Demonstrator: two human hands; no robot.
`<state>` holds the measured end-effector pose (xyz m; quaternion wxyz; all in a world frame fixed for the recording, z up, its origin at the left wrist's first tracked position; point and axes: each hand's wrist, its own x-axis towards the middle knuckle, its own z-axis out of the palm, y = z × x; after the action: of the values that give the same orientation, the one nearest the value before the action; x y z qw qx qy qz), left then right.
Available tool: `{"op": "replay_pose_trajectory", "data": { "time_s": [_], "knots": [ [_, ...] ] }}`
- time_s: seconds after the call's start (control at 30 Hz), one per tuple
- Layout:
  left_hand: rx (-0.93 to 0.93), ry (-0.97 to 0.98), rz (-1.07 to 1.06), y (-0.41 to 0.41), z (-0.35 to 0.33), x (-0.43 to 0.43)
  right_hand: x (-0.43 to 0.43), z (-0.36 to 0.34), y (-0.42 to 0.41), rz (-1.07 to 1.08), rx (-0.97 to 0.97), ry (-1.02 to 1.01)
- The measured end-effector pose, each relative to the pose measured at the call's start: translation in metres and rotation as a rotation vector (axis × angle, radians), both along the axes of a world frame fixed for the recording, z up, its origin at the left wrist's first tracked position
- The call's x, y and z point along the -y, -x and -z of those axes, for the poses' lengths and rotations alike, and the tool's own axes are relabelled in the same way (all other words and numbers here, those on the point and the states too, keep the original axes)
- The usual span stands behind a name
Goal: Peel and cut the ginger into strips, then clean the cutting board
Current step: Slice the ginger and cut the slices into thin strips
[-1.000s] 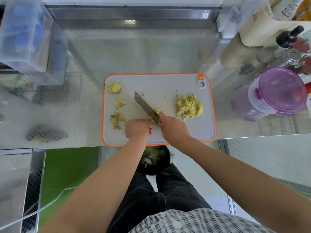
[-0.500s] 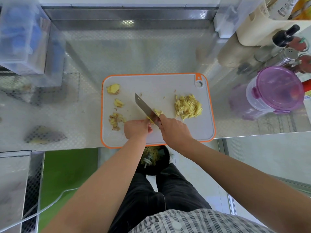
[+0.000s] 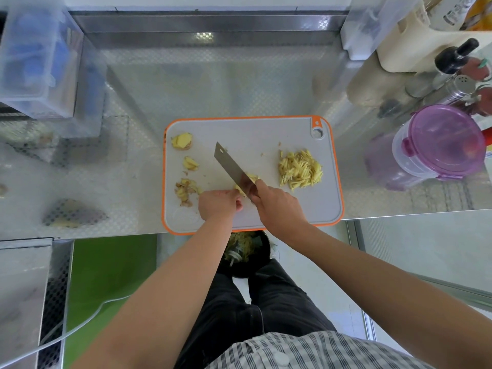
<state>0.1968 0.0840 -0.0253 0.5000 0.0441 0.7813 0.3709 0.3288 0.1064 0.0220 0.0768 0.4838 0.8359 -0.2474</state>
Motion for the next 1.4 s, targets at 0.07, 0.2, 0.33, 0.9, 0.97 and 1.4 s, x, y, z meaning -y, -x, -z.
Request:
{"op": "replay_pose_trajectory", "data": {
  "time_s": [0.07,0.2,0.33,0.9,0.97,1.4],
  "knots": [
    [0.007,-0.008,0.005,0.000,0.000,0.000,0.000,-0.003,-0.001,-0.030,0.048,0.002],
    [0.016,-0.012,0.000,0.001,0.002,0.000,0.000,-0.002,0.003,-0.046,0.097,-0.003],
    [0.003,0.005,-0.025,-0.002,-0.001,0.000,0.002,0.005,0.010,-0.024,0.113,-0.007],
    [0.109,0.028,-0.092,-0.002,-0.006,-0.003,-0.001,-0.005,0.003,-0.028,0.063,0.040],
    [0.150,0.009,-0.121,-0.001,-0.004,-0.004,-0.002,-0.005,0.004,-0.028,0.070,0.042],
    [0.111,0.034,-0.092,0.003,-0.002,-0.002,-0.003,0.005,0.006,0.032,-0.004,0.033]
  ]
}}
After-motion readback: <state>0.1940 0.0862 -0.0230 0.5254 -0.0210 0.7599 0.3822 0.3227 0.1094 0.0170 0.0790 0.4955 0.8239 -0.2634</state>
